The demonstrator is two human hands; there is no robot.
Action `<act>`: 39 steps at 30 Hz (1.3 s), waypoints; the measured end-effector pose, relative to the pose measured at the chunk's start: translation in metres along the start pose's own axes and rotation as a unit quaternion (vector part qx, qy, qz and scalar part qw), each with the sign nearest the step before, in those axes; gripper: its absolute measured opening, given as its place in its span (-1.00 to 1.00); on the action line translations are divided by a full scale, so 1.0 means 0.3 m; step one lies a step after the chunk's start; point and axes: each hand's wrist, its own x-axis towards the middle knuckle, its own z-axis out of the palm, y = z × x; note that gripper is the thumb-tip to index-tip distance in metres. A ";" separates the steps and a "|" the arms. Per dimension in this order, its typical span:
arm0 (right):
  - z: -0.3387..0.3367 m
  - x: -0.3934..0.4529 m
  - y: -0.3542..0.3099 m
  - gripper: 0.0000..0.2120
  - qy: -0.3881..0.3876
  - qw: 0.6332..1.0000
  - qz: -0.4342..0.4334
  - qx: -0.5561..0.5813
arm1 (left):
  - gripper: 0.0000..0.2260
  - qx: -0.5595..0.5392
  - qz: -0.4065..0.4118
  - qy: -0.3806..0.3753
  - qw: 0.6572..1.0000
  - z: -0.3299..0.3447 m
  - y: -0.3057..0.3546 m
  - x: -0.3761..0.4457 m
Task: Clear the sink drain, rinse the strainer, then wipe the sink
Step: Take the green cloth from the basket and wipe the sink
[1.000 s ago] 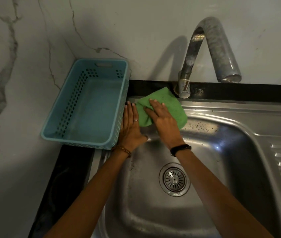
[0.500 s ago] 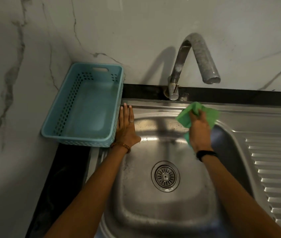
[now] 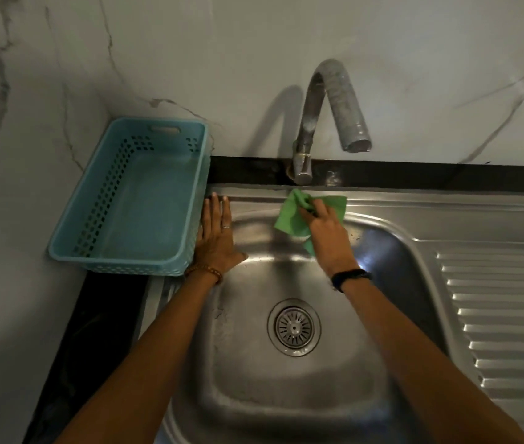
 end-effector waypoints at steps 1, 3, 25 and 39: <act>-0.021 -0.017 0.071 -0.36 -0.001 1.000 0.019 -0.009 | 0.12 0.010 -0.004 -0.001 1.000 0.001 0.003 -0.001; -0.065 -0.047 0.208 -0.41 -0.003 0.998 0.061 -0.017 | 0.12 0.026 -0.009 -0.005 1.000 -0.002 0.004 -0.003; -0.044 -0.043 0.379 -0.55 0.049 0.998 -0.036 -0.023 | 0.02 0.003 0.045 -0.045 0.998 0.109 0.625 0.047; -0.395 -0.338 1.007 -0.65 0.061 0.586 0.269 0.762 | 0.19 -0.067 0.025 -0.046 0.996 0.047 0.852 -0.028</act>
